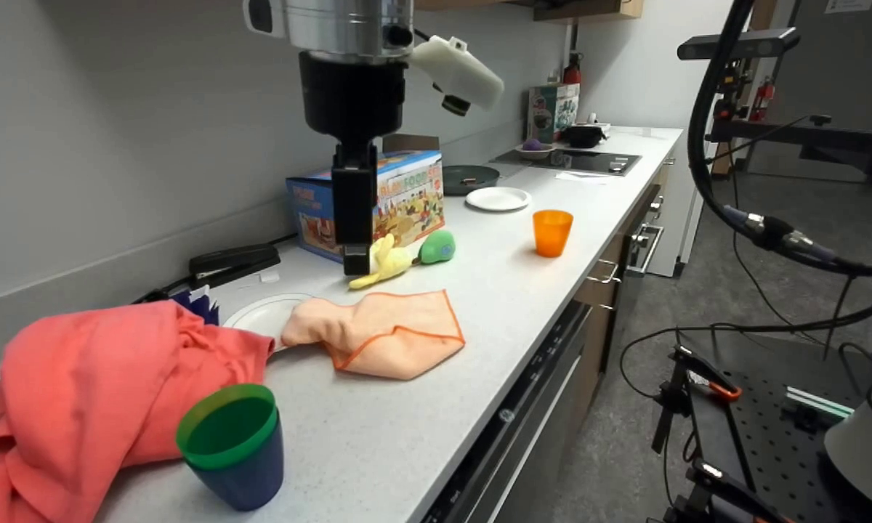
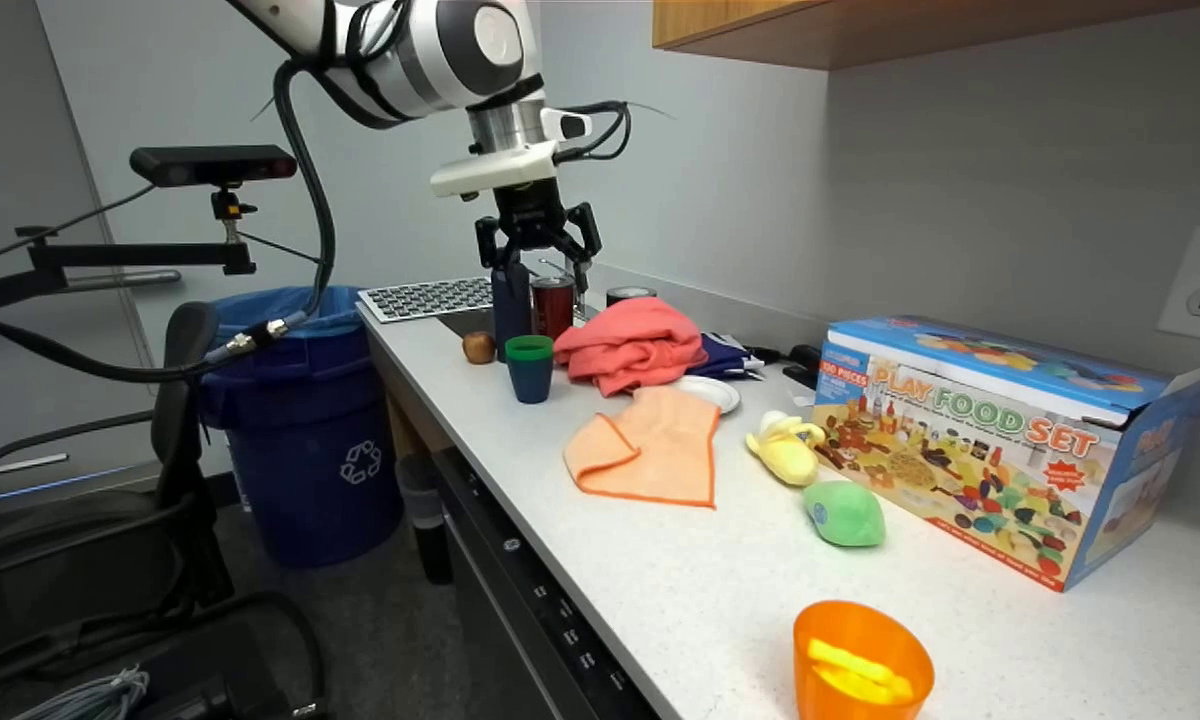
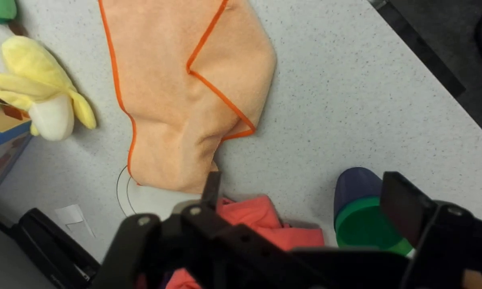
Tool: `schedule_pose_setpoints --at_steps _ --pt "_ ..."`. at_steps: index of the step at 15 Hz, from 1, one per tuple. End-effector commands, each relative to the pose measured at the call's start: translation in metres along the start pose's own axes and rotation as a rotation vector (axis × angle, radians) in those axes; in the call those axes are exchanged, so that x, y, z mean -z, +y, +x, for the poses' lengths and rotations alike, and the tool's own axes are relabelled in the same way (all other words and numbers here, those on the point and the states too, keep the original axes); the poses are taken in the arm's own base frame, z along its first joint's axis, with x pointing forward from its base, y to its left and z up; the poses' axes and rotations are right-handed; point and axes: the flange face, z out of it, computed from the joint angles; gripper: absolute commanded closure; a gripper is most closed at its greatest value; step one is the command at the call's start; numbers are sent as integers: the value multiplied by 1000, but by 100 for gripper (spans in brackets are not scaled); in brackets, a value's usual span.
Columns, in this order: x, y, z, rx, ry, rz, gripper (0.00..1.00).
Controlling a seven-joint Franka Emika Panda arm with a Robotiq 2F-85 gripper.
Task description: Wipe the surface using the orange cloth
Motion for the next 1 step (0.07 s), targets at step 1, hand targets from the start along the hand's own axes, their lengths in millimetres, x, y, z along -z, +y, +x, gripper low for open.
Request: schedule_pose_setpoints --at_steps 1 --pt "-2 0 1 0 -5 2 0"
